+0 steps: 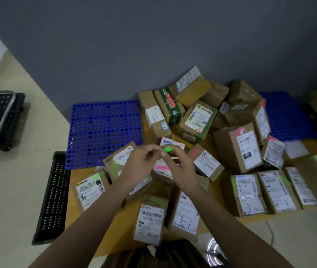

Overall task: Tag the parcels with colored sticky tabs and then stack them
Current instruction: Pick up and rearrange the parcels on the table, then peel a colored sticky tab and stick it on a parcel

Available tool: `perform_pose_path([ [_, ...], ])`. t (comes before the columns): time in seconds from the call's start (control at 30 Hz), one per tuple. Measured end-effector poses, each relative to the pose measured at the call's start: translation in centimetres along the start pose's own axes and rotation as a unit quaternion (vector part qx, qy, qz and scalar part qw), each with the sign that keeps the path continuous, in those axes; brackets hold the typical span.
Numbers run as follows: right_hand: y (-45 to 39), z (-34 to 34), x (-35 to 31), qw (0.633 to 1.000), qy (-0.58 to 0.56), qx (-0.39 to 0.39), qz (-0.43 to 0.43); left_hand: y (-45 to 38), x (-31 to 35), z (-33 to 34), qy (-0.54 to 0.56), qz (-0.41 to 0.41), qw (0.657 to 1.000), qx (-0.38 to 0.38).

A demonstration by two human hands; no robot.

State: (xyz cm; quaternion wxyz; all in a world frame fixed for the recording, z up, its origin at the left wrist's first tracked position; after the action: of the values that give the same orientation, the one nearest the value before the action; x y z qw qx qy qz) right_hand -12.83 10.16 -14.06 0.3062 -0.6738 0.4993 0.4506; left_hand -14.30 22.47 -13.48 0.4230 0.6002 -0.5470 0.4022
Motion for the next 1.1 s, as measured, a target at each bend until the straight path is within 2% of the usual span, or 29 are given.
perform_pose_path([
  [0.07,0.7,-2.7,1.8,0.994,-0.052,0.084,0.04,-1.0,0.5,2.8,0.008,-0.01,0.999,-0.036],
  [0.13,2.0,-6.0,4.1,0.981,-0.057,0.155,0.097,-2.0,0.7,5.4,-0.014,-0.032,0.997,-0.07],
  [0.23,4.3,-11.9,8.1,0.953,0.073,0.22,0.196,-3.4,0.3,8.6,-0.086,-0.04,0.987,-0.131],
  [0.3,5.7,-14.5,11.1,0.92,0.222,0.177,0.27,-4.3,-0.2,9.9,-0.129,-0.031,0.98,-0.15],
  [0.37,6.5,-14.5,14.1,0.894,0.317,0.067,0.308,-5.2,-0.8,10.7,-0.156,-0.036,0.974,-0.159],
  [0.47,6.4,-12.6,16.2,0.875,0.372,-0.065,0.304,-6.6,-2.0,11.1,-0.167,-0.059,0.972,-0.151],
  [0.53,5.8,-12.2,16.0,0.869,0.397,-0.077,0.286,-7.6,-2.7,10.9,-0.168,-0.071,0.973,-0.141],
  [0.6,4.9,-12.7,15.3,0.88,0.392,-0.041,0.266,-8.7,-3.5,10.4,-0.169,-0.082,0.974,-0.126],
  [0.7,1.9,-13.3,13.0,0.918,0.339,0.037,0.202,-10.8,-4.3,8.9,-0.172,-0.101,0.976,-0.089],
  [0.8,-4.0,-12.5,9.8,0.938,0.334,0.033,0.082,-13.1,-4.6,7.3,-0.164,-0.118,0.978,-0.046],
  [0.87,-8.3,-11.6,8.4,0.949,0.312,0.027,0.045,-15.0,-4.8,6.3,-0.159,-0.139,0.977,-0.021],
  [1.0,-16.9,-11.1,7.7,0.963,0.236,0.087,0.1,-19.0,-5.0,5.4,-0.185,-0.158,0.97,-0.008],
  [1.1,-22.7,-11.3,7.9,0.961,0.108,0.117,0.225,-21.2,-4.3,5.1,-0.183,-0.151,0.971,-0.013],
])
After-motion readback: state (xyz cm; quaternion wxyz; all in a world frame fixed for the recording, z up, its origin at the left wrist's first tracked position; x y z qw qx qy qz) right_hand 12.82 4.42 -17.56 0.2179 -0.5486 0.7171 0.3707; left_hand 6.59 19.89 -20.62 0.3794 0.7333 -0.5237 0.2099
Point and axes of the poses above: each hand's wrist, its own y-axis away from the middle knuckle, its own z-axis out of the palm, x = y × z, the point moved 7 cm from there along -y, towards the middle knuckle, and after that the axes turned 9 degrees about y, right-handed, at the moved point
